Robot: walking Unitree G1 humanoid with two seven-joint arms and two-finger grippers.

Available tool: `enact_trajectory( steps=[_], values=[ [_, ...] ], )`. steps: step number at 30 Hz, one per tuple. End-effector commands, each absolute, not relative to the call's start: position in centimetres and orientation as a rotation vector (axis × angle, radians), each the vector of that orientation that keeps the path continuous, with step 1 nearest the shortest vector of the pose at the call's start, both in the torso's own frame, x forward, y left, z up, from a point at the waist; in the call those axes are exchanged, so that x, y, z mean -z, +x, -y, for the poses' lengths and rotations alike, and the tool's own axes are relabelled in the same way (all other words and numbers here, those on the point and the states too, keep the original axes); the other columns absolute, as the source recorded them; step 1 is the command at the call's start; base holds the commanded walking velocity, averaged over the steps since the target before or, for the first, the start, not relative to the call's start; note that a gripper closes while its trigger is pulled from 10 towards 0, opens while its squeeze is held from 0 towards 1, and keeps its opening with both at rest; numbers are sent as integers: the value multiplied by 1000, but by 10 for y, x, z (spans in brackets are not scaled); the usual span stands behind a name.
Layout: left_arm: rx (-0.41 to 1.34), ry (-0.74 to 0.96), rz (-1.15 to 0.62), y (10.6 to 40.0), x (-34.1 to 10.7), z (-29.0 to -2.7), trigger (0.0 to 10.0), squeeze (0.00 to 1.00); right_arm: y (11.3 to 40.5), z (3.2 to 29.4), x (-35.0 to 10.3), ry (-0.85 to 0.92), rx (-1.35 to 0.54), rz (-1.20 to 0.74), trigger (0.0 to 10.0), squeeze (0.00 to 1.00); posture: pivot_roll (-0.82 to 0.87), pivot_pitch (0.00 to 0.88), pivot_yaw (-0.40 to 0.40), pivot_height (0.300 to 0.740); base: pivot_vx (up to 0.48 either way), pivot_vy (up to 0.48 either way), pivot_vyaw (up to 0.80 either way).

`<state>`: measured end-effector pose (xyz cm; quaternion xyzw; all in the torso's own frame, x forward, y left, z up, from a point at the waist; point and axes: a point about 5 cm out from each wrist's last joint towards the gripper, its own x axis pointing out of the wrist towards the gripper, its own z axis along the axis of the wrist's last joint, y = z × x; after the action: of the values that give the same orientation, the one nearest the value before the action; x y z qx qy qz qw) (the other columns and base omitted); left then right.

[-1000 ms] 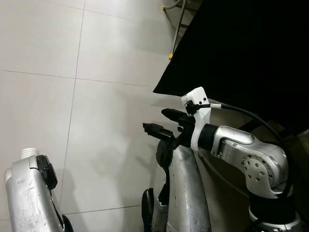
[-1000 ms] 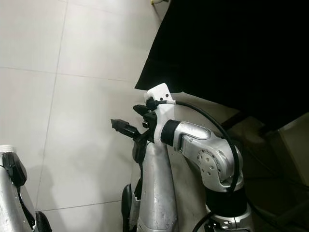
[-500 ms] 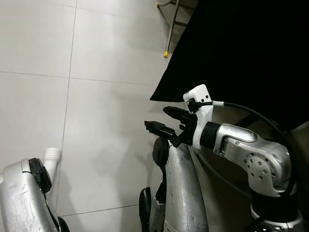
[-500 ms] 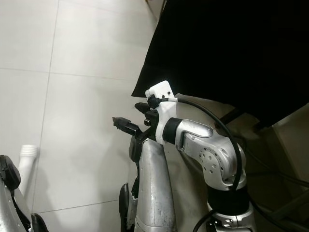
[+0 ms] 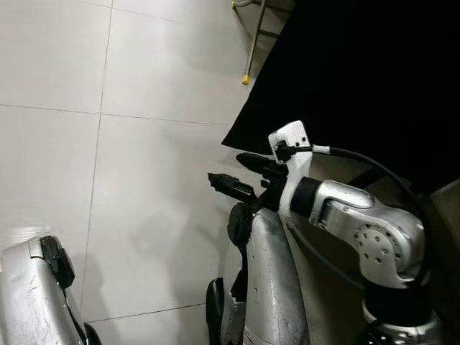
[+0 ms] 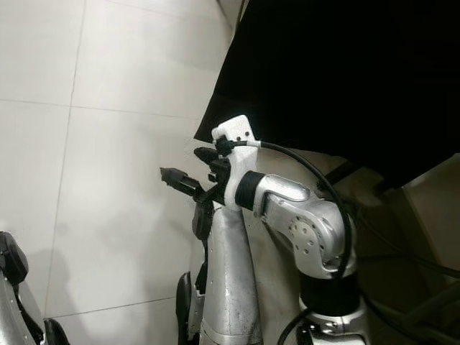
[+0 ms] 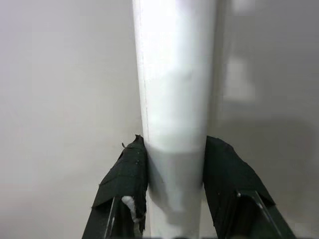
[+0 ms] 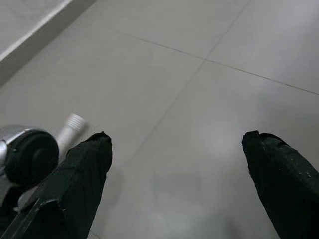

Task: Building children table

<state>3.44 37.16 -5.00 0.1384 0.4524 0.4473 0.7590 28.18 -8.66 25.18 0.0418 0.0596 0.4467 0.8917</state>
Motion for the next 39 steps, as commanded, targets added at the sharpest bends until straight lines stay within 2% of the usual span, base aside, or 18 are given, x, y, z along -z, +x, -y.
enact_trajectory(
  steps=[1,3,5,6,9,10,13,24,25,26,27,28,31,39],
  values=[
    [-1101,313,-983,10,47,-375,0,0,282,85,-249,110,-933,-117,10000,0,-276,308,-274,315,0,0,0],
    [-1101,313,-983,10,47,-375,0,0,282,85,-249,110,-933,-117,10000,0,-276,308,-274,315,0,0,0],
    [-1136,354,-867,18,34,-387,0,0,284,80,-249,134,-942,-98,10000,0,-226,285,-246,325,0,0,0],
    [-1136,354,-867,18,34,-387,0,0,284,80,-249,134,-942,-98,10000,0,-226,285,-246,325,0,0,0],
    [-1120,386,-764,32,24,-393,0,0,286,76,-249,156,-942,-81,10000,0,-193,265,-233,335,0,0,0],
    [-1085,418,-689,44,16,-396,0,0,288,72,-248,176,-941,-64,10000,0,-170,251,-221,345,0,0,0],
    [-1046,449,-632,57,10,-397,0,0,290,67,-247,197,-941,-47,10000,0,-130,221,-203,355,0,0,0],
    [-1043,448,-577,69,3,-400,0,0,296,56,-245,242,-940,10,10000,0,-53,129,-162,390,0,0,0],
    [-1041,452,-556,72,0,-401,3804,0,298,56,-246,251,-937,23,10000,0,-41,117,-158,395,0,0,0],
    [-1041,452,-556,72,0,-401,3804,0,298,56,-246,251,-937,23,10000,0,-41,117,-158,395,0,0,0],
    [-1024,456,-529,78,-4,-400,10000,0,300,55,-247,260,-935,35,10000,0,-22,95,-148,400,0,0,0],
    [-1024,456,-529,78,-4,-400,10000,0,300,55,-247,260,-935,35,10000,0,-22,95,-148,400,0,0,0],
    [-851,538,-383,113,-25,-392,10000,0,304,51,-249,301,-936,75,10000,0,13,37,-145,415,0,0,0],
    [-696,561,-210,147,-54,-381,10000,0,304,43,-241,366,-971,70,10000,0,60,0,-144,445,0,0,0]
  ],
)
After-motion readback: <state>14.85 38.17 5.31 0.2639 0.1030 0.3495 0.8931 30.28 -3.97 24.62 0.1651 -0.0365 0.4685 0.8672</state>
